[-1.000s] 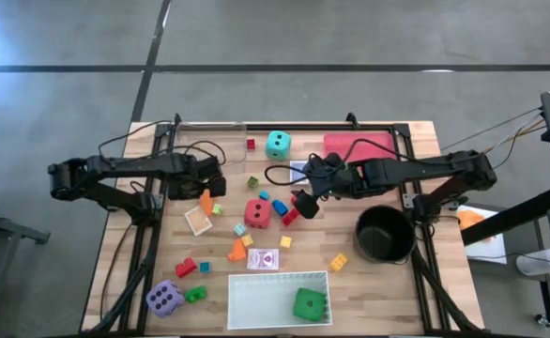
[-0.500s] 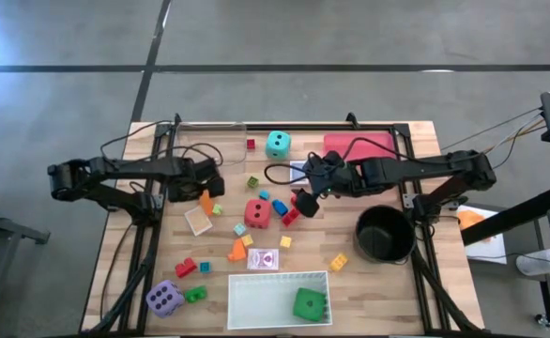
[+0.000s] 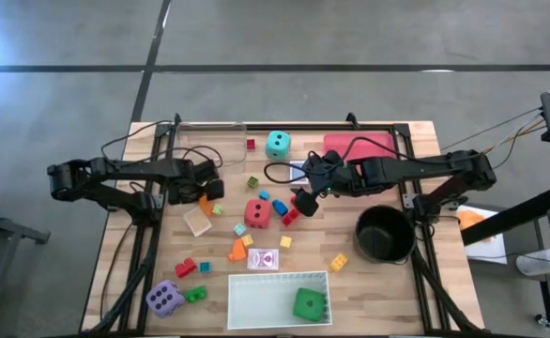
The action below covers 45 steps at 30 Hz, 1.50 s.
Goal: Pick & Place Toys
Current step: Put the orange game piece into the red bin
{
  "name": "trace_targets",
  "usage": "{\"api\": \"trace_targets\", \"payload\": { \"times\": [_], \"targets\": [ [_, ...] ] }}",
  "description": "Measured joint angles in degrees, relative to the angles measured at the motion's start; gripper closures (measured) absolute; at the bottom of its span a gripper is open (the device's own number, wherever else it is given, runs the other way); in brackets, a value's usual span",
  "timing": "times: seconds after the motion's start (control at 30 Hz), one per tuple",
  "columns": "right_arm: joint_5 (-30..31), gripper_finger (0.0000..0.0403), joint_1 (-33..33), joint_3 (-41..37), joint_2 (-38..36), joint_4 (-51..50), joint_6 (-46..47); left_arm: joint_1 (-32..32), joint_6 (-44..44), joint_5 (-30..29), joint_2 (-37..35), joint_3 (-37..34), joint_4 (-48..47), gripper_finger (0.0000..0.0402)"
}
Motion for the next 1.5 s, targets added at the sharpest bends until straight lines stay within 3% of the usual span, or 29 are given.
{"api": "trace_targets", "payload": {
  "times": [0.13, 0.5, 0.97, 1.27, 1.5],
  "targets": [
    [0.0, 0.0038, 0.0, 0.0, 0.0, -0.02, 0.0, 0.0, 0.02, -0.02, -0.07, -0.02, 1.26, 0.0232],
    [-0.02, 0.0038, 0.02, -0.04, 0.0, 0.0, 0.0, -0.01, 2.05, 1.99, -0.07, 0.53, 3.38, 0.0232],
    [-0.79, 0.0038, -0.09, 2.32, 0.07, 0.15, -1.49, -0.04, 7.44, 4.33, -8.09, 10.15, 3.57, 0.0232],
    [-6.24, 0.0038, -0.87, 3.5, 0.02, 6.07, -2.37, -0.09, 13.24, 4.33, -14.83, 16.13, 4.09, 0.0232],
    [-14.93, 0.0038, -3.48, 3.45, 0.51, 20.51, -2.75, -0.09, 19.89, 4.41, -17.69, 20.62, 14.62, 0.0232]
  ]
}}
